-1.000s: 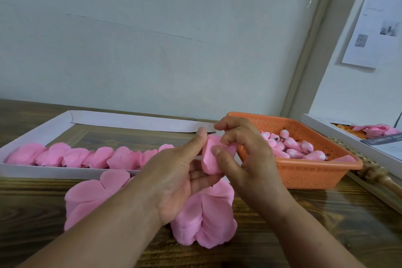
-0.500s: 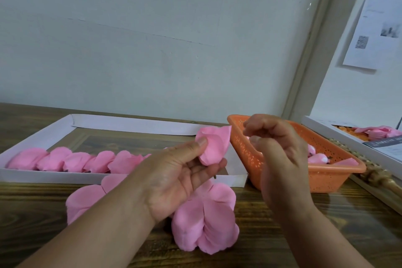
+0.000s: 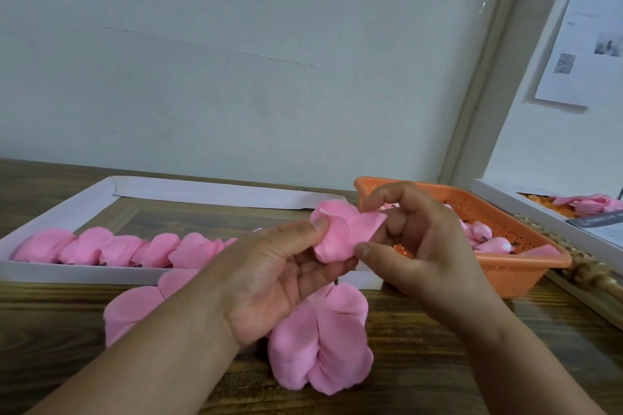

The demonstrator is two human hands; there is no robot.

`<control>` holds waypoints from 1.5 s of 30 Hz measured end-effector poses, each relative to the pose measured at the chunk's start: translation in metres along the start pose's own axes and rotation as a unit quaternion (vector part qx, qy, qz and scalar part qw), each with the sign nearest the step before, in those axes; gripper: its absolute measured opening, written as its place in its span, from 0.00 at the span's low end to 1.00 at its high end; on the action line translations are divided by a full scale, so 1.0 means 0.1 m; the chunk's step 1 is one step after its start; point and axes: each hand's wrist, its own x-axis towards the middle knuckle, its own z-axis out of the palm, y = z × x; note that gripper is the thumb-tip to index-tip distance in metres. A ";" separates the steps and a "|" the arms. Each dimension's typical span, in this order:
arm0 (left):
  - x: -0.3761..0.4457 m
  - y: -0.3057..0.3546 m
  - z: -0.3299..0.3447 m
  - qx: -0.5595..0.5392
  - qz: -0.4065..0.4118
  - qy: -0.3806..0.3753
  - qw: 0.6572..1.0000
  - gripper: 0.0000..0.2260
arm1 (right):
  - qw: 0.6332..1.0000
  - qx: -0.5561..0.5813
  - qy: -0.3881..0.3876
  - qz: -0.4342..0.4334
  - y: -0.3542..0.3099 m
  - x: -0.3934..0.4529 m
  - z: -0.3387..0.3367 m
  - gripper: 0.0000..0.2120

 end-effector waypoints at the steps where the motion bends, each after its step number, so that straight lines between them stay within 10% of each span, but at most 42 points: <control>1: 0.00 0.00 0.00 0.000 -0.001 -0.001 1.000 0.20 | 1.000 0.013 -0.006 0.006 0.00 0.00 -0.01 0.13; 19: 0.02 0.03 0.00 -0.062 -0.049 0.011 0.997 0.17 | 0.980 0.184 -0.075 -0.020 0.14 0.05 -0.14 0.10; 45: 0.01 0.00 0.03 -0.067 -0.104 -0.023 0.992 0.18 | 0.995 0.076 0.052 -0.021 0.09 0.06 -0.04 0.02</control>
